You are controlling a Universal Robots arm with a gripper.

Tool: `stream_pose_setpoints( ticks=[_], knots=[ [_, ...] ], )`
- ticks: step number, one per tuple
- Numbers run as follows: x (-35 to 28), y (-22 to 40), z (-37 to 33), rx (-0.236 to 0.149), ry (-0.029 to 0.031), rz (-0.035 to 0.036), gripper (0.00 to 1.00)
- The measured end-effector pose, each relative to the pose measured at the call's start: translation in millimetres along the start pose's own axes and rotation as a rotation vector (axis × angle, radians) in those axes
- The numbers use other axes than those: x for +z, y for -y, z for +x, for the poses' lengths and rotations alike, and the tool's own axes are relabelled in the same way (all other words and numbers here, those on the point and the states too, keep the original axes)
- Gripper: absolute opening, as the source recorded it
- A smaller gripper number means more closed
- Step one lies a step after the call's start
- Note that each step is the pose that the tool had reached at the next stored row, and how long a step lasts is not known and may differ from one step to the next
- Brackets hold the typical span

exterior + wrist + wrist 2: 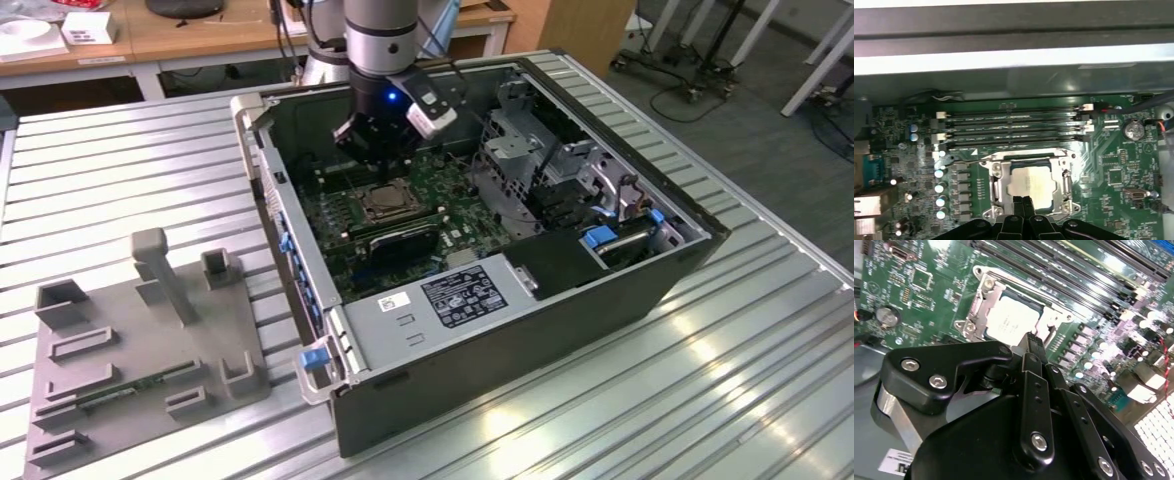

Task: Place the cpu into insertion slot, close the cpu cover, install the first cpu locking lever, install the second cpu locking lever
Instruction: 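Close the cpu cover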

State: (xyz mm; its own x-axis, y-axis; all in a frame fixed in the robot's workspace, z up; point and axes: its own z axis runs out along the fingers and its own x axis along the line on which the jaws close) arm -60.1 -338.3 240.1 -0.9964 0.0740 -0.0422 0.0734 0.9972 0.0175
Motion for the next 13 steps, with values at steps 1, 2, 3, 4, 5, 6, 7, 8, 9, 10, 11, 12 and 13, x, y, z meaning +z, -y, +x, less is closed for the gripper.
stream_pose_setpoints(
  ticks=[1, 2, 3, 4, 5, 6, 7, 8, 9, 10, 11, 12, 13],
  knots=[
    [0.1, -0.1, -2.1, 0.000, -0.0001, 0.0000, 0.11],
    [0.2, -0.2, -4.1, 0.000, -0.0003, 0.0000, 0.11],
    [0.3, -0.4, -6.1, 0.000, -0.0003, 0.0000, 0.11],
    [0.4, -0.5, -7.9, 0.000, -0.0004, 0.0001, 0.11],
    [0.5, -0.6, -9.8, 0.000, -0.0004, 0.0000, 0.11],
    [0.6, -0.7, -11.4, 0.000, -0.0005, 0.0001, 0.11],
    [0.6, -0.8, -12.8, 0.000, -0.0005, 0.0002, 0.11],
    [0.6, -0.8, -13.5, 0.000, -0.0005, 0.0001, 0.11],
    [0.6, -0.8, -13.6, 0.000, -0.0005, 0.0001, 0.11],
    [0.6, -0.8, -13.6, 0.000, -0.0005, 0.0000, 0.11],
    [0.7, -0.9, -13.6, 0.000, -0.0005, 0.0000, 0.11],
    [0.6, -0.9, -13.7, 0.000, -0.0005, 0.0001, 0.11],
    [0.7, -0.9, -13.7, 0.000, -0.0005, 0.0001, 0.11]
  ],
)
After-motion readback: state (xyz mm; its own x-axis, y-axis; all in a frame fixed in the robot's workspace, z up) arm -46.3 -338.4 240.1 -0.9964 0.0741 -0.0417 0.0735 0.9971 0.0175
